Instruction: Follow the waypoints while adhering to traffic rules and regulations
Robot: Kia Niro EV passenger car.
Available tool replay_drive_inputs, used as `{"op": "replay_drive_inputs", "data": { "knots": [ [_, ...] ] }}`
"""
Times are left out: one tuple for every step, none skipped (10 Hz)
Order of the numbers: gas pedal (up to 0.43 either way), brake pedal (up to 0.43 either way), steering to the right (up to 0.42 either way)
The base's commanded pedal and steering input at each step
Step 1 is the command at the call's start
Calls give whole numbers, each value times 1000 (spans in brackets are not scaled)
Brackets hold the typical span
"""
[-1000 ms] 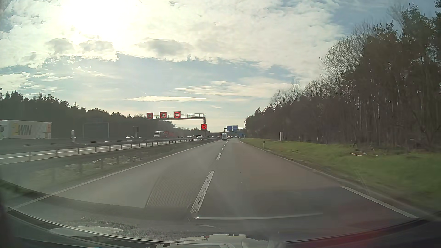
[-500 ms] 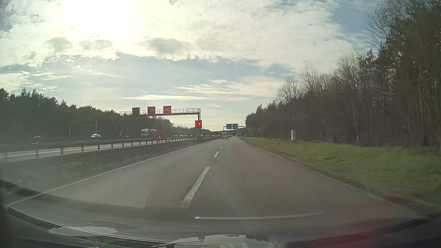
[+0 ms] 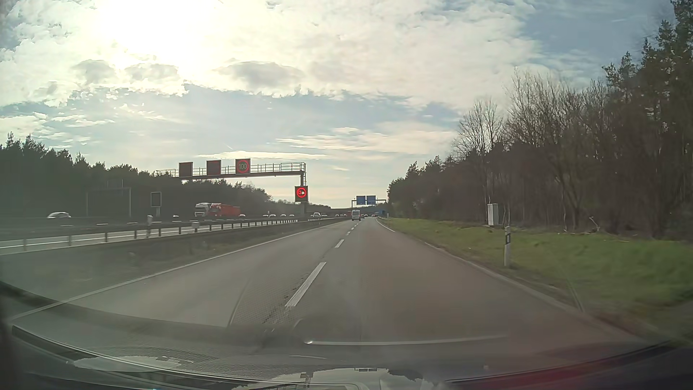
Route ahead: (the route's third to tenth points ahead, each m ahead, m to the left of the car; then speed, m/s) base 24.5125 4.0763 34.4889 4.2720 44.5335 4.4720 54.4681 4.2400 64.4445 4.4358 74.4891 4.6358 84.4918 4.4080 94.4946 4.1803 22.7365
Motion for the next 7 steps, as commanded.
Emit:
{"op": "replay_drive_inputs", "data": {
  "knots": [
    [110,0,-4],
    [110,0,-3],
    [110,0,-1],
    [110,0,0],
    [110,0,0],
    [110,0,-1],
    [110,0,-1]
  ]
}}
